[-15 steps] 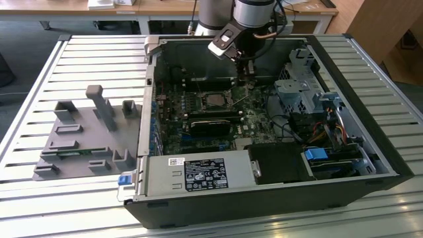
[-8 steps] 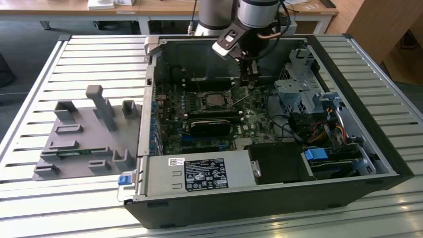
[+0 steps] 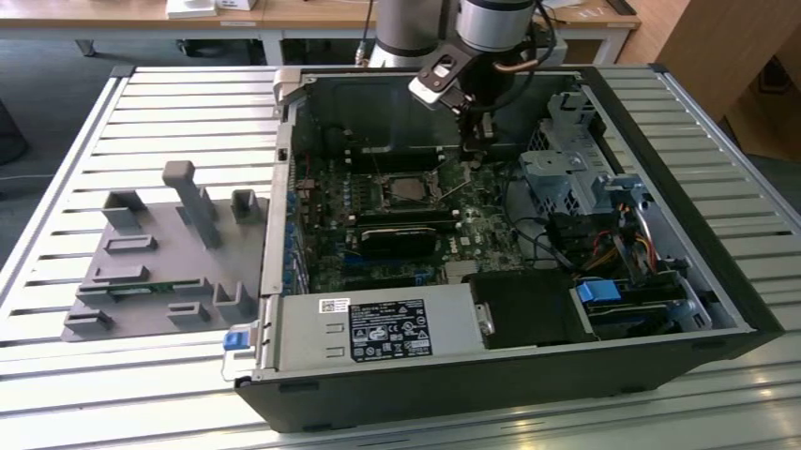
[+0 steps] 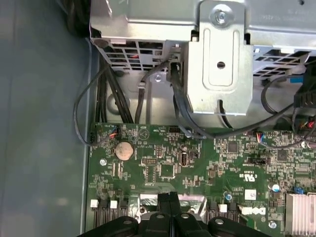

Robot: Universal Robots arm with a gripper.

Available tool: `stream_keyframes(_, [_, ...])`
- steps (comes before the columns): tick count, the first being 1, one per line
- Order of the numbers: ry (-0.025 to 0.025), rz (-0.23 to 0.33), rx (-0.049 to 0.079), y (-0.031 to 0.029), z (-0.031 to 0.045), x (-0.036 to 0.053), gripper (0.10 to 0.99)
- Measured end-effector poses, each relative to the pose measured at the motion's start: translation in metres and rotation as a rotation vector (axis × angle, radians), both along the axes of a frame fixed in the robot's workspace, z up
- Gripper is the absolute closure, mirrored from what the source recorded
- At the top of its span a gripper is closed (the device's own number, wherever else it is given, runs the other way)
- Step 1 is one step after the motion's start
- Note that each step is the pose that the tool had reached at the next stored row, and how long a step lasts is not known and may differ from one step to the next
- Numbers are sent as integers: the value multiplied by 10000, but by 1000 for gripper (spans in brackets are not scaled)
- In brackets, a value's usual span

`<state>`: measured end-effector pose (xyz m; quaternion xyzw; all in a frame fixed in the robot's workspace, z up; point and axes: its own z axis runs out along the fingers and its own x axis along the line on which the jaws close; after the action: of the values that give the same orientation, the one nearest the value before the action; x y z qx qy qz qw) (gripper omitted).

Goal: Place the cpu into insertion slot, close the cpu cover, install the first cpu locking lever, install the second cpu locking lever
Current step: 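Close the cpu cover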

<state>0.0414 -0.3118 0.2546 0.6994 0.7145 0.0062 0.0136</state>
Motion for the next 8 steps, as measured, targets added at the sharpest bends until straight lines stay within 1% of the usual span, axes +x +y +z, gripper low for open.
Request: stream_keyframes(8, [53, 0, -35, 20, -7, 104, 980])
